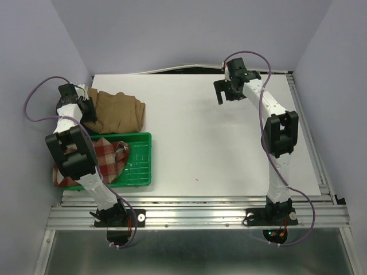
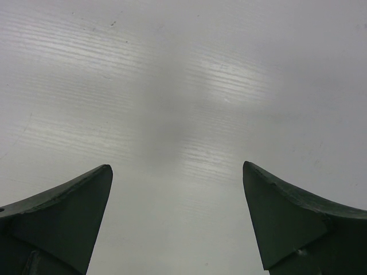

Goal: Fold and stack the skirts
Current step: Neatly place the folded skirt to the corner

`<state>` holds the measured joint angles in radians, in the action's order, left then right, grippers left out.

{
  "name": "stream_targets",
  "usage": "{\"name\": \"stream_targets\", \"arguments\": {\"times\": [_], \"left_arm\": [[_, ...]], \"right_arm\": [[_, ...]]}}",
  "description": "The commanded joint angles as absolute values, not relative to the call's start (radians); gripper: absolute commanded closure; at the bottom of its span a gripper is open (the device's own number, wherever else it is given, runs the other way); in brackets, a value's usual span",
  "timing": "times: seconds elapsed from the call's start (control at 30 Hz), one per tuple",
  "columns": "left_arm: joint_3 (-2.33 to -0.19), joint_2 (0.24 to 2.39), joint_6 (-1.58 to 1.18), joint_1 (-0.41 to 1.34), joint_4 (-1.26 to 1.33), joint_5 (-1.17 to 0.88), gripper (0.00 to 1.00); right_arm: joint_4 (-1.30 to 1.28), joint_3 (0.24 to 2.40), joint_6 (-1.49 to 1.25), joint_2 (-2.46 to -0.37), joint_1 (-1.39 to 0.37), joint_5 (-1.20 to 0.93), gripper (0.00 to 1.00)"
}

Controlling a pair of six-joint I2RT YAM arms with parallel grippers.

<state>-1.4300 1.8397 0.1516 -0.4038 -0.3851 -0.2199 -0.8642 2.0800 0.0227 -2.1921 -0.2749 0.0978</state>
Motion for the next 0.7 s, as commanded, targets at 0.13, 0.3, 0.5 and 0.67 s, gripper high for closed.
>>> {"name": "stream_targets", "arguments": {"times": [0.13,0.3,0.5,0.67], "left_arm": [[-1.44,1.632,0.21,-0.419,-0.405,-0.011,0.25],[-1.506,1.562,0.268,-0.416,-0.451,0.037,0.09],[-1.629,1.568,0.351,-0.405,-0.544,-0.118,0.11],[-1.701,1.66,0.325,-0.387,-0.61,-0.3,0.18]], "right_arm": [[-0.874,2.077,0.067,-2.137,-0.27,0.078,0.0],[-0.876,2.048,0.074,-2.129,-0.27,0.04,0.0],[-0.882,2.01,0.089,-2.108,-0.236,-0.093,0.0],[-0.882,1.924,0.08,-2.076,-0.195,-0.192,0.0]]}}
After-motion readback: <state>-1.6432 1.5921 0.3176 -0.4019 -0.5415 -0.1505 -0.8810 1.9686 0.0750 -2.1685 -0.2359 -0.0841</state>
